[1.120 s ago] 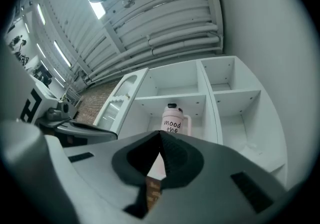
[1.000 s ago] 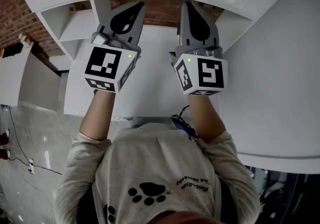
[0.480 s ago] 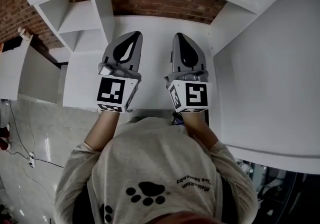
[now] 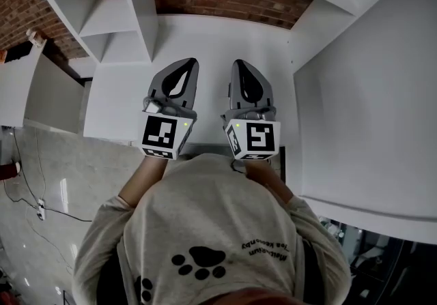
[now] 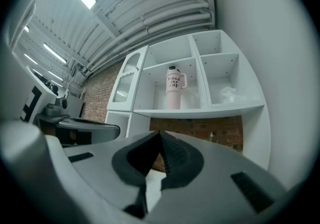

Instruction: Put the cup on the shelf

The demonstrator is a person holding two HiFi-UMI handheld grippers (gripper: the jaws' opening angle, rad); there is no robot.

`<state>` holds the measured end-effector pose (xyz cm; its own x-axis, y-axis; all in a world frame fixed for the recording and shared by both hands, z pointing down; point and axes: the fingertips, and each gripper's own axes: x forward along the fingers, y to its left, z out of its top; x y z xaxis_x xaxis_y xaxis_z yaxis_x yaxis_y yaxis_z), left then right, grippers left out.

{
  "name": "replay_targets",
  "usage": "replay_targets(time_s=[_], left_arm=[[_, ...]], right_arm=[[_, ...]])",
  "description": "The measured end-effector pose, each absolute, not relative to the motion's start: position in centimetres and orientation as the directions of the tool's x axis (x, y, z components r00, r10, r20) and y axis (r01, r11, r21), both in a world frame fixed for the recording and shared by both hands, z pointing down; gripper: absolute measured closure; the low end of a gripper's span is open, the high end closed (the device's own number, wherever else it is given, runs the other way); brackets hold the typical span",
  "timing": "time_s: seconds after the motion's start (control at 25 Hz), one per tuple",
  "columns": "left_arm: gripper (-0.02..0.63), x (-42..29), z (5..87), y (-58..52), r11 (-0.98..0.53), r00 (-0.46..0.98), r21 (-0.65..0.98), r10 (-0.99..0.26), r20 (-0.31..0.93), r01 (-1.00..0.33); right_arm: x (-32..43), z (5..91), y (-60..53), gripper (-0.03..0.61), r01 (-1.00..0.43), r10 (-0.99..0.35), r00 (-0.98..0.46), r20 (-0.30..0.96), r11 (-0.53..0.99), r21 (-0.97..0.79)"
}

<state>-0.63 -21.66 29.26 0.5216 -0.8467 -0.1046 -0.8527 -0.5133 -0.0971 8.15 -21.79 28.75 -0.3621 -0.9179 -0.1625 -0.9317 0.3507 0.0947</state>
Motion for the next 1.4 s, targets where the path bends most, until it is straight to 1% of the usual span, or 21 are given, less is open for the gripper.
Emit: replay_targets(time_s=[0.36,0.64,1.4], left_arm=[[0.606,-0.7,30.7,-20.7,-0.482,0.488,-0.081,-0.867,-0.102,-0.872],[0.606,-0.3,30.9,-20.3,-0.482,0.488,-0.078,-0.868,-0.091,-0.872],[0.606,1.6,30.7,-19.8,-0.5,0.504,-0.066,-0.859,-0.087,-0.863]], right_arm=[[8.1,30.8,-21.1,0.569,-0.918,-0.908,-0.396,-0.135,0.388,0.082],[8.9,31.7,-20.8,0.569,-0.922,-0.914,-0.388,-0.116,0.385,0.048],[9.8,31.1,-20.3,0.569,-0.906,-0.896,-0.424,-0.135,0.42,0.054]])
